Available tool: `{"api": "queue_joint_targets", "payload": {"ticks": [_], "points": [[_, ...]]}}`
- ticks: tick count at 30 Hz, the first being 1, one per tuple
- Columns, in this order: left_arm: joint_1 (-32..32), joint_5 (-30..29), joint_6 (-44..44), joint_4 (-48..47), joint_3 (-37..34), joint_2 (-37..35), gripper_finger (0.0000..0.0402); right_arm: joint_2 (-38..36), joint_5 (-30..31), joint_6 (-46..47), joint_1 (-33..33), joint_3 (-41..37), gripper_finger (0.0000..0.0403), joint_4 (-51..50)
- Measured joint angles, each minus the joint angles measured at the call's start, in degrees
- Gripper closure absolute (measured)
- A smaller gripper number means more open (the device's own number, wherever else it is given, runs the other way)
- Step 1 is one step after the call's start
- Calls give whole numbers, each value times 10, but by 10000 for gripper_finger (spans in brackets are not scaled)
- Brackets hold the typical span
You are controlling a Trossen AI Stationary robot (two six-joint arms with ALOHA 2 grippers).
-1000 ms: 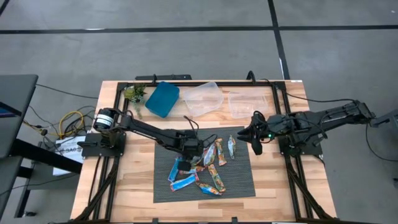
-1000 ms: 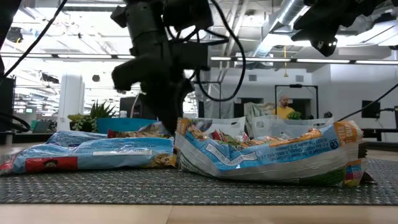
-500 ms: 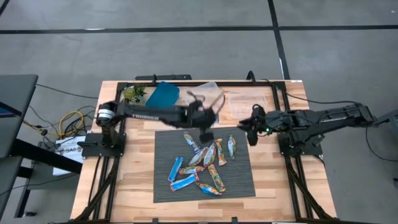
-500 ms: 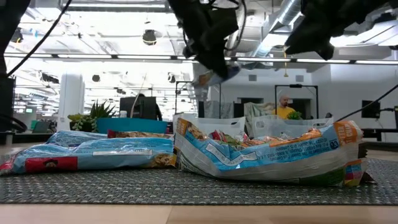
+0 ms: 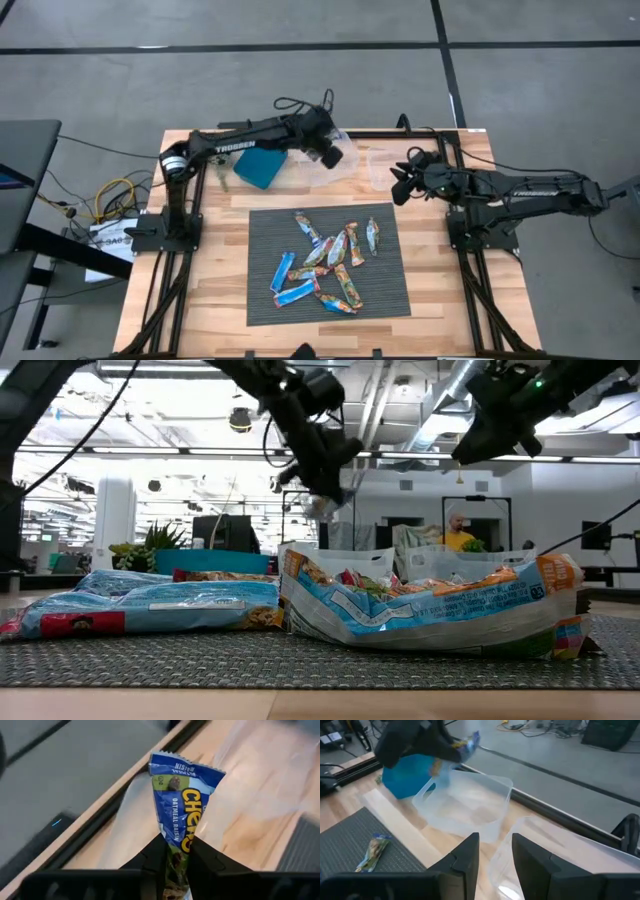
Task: Pick and place Granola Bars by type
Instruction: Put the middle blue granola bar into the left transparent bin, then put the top blue granola bar into the left transparent bin
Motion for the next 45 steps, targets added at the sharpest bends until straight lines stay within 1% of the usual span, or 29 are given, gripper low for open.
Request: {"api": "queue_joint_targets", "payload": {"ticks": [1, 4, 6, 10, 12, 15, 17, 19, 21, 25, 28, 30, 33, 36, 38, 41, 45], "points": [[7, 24, -11, 2, 0, 5, 346, 0, 0, 0, -3, 0, 295, 0], [13, 67, -49, 19, 0, 23, 332, 0, -6, -1, -7, 0, 295, -1], [12, 68, -57, 14, 0, 34, 314, 0, -15, -1, -6, 0, 295, 0], [9, 89, -54, 13, -1, 44, 273, 0, -23, -1, -2, 0, 295, -1], [4, 102, -41, 14, -1, 44, 261, 0, -28, -1, -2, 0, 295, -1], [-15, 132, -16, 3, -1, 37, 258, 0, -31, -1, 2, 0, 295, -4], [-30, 166, -2, -19, -1, 21, 263, 0, -31, -1, 8, 0, 295, -5], [-48, 199, 27, -63, 0, 0, 271, 0, -32, -10, 13, 0, 295, -7], [-73, 210, 62, -127, 0, -18, 282, 0, -32, -25, 19, 0, 295, -8], [-132, 204, 142, -234, 0, -40, 302, 0, -32, -44, 29, 0, 295, -9], [-177, 198, 220, -300, 0, -39, 311, 0, -32, -53, 34, 0, 295, -9], [-205, 168, 263, -316, -4, -30, 314, 0, -33, -75, 41, 0, 295, -9], [-237, 95, 302, -295, -36, -27, 313, 0, -52, -102, 53, 0, 295, -9], [-254, 37, 321, -228, -74, -28, 309, 4, -81, -103, 64, 0, 295, -10], [-257, 27, 321, -201, -92, -28, 304, 3, -100, -103, 71, 0, 295, -9], [-256, 35, 302, -142, -133, -27, 290, 3, -111, -87, 85, 0, 295, -9], [-255, 29, 270, -121, -159, -27, 254, 3, -111, -72, 102, 0, 295, -9]]}}
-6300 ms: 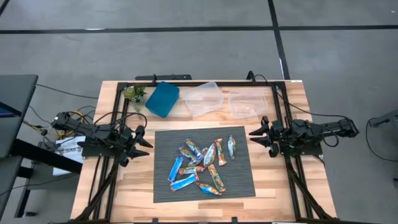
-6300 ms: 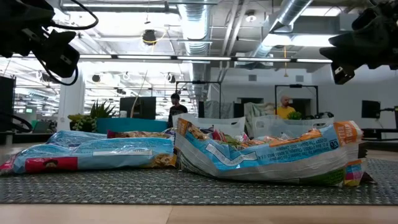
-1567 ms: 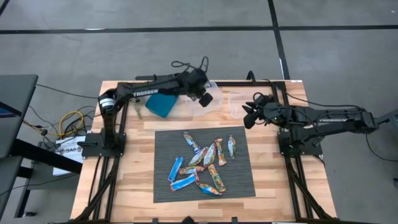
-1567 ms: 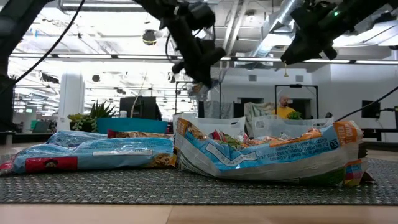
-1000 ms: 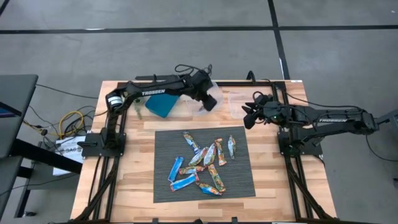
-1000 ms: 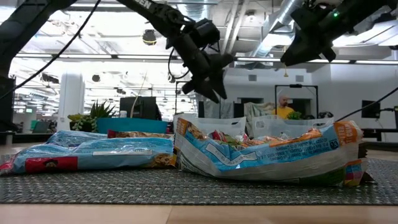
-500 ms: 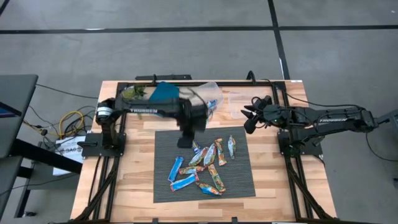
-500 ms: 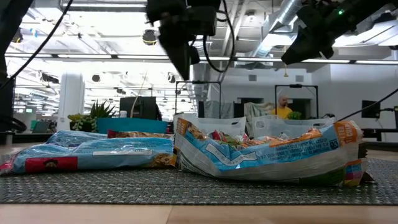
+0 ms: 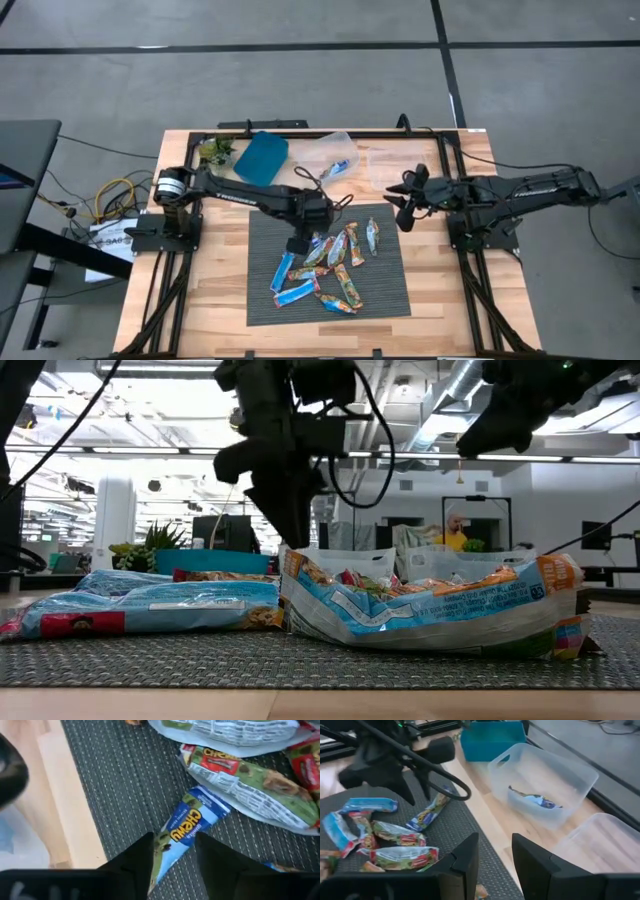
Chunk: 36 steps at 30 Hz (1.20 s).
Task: Pick and place Granola Bars by type
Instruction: Put the top blue granola bar into the left transparent bin
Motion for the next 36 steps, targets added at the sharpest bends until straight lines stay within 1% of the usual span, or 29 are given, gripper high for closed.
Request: {"api": "queue_joint_targets", "payload": {"ticks": [2, 4, 7, 12, 14, 18, 21, 26, 30, 32, 36], "points": [[0, 0, 3, 4, -12, 0, 232, 0, 0, 7, 6, 0, 295, 0], [-1, 0, 23, 29, -27, 0, 212, 0, 0, 8, 11, 0, 295, -2], [-5, 9, 45, 47, -47, 0, 190, 0, 0, 12, 15, 0, 295, -5], [-9, -21, 66, 91, -78, 0, 184, 0, 0, 29, 17, 0, 295, -4], [-8, -22, 70, 93, -84, 0, 188, 0, 0, 29, 17, 0, 295, -4], [-8, -45, 86, 104, -86, 18, 200, 0, 0, 29, 17, 0, 295, -4], [-7, -31, 86, 117, -86, 32, 210, 0, -19, 24, 17, 0, 295, -6], [-8, -38, 85, 130, -77, 43, 230, 1, -86, 9, 17, 0, 295, 4], [-8, -39, 84, 134, -73, 44, 255, 1, -184, -1, 10, 0, 295, 15], [-8, -38, 82, 133, -71, 44, 268, 1, -218, -1, 5, 0, 295, 16], [-8, -37, 56, 135, -71, 44, 294, 1, -224, -1, -5, 0, 295, 24]]}}
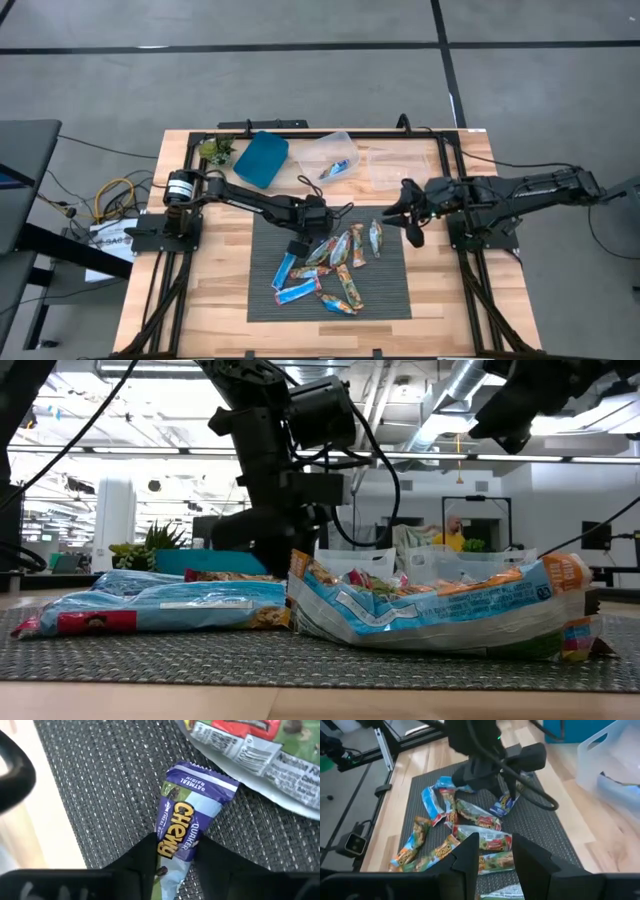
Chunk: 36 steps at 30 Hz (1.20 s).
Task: Pick and place Granola Bars by type
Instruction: Put the top blue granola bar into the left transparent bin
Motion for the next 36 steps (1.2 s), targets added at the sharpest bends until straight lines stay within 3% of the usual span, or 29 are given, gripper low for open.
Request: {"api": "queue_joint_targets", "payload": {"ticks": [6, 14, 20, 25, 29, 36], "points": [[0, -19, -61, -15, 14, 0, 331, 0, 1, 0, -17, 0, 295, 21], [29, -70, -102, -38, 131, 0, 359, 0, 22, -1, -40, 0, 295, 38], [81, -140, -95, -46, 234, 0, 360, 0, 147, -1, -52, 0, 295, 41], [151, -167, -109, -48, 278, -1, 360, 0, 270, 0, -60, 0, 295, 41], [205, -139, -183, -86, 279, 0, 360, 0, 309, 0, -75, 0, 295, 39], [259, -7, -266, -135, 269, 12, 334, 0, 305, 23, -98, 0, 295, -4]]}}
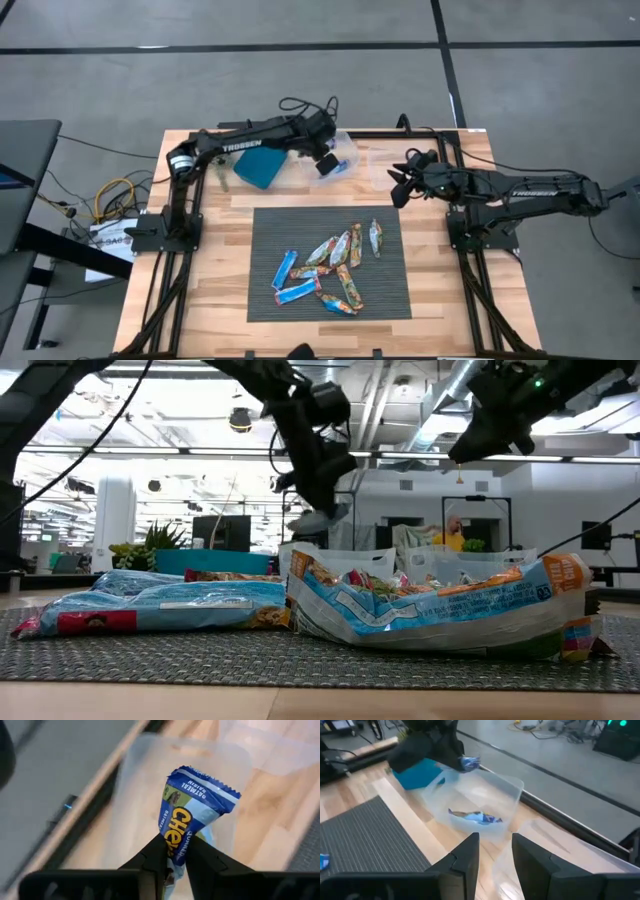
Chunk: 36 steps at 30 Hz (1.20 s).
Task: Pick and place Granola Bars by type
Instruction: Put the top blue granola bar into the left transparent bin, then put the blue granola bar into the left transparent bin
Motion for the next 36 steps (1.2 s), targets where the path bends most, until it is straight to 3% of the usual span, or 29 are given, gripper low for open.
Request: {"api": "queue_joint_targets", "payload": {"ticks": [4, 10, 15, 20, 23, 29, 36], "points": [[6, 41, -7, 21, 1, 11, 288, 0, 0, 0, -1, 0, 295, 0], [-4, 36, 27, 26, 3, 10, 232, 0, -34, -6, -1, 0, 295, 2], [-36, 101, 80, 11, 29, -13, 231, 0, -101, -38, 0, 0, 295, 13], [-104, 148, 85, -78, 55, -56, 249, 0, -162, -41, 0, 0, 295, 19], [-155, 148, 41, -134, 55, -90, 260, 0, -202, -54, 5, 0, 295, 19], [-256, 136, -117, -256, 55, -105, 269, 0, -209, -68, 44, 0, 295, 19], [-363, 101, -323, -268, -31, -104, 270, 0, -189, -34, 85, 0, 295, 14]]}}
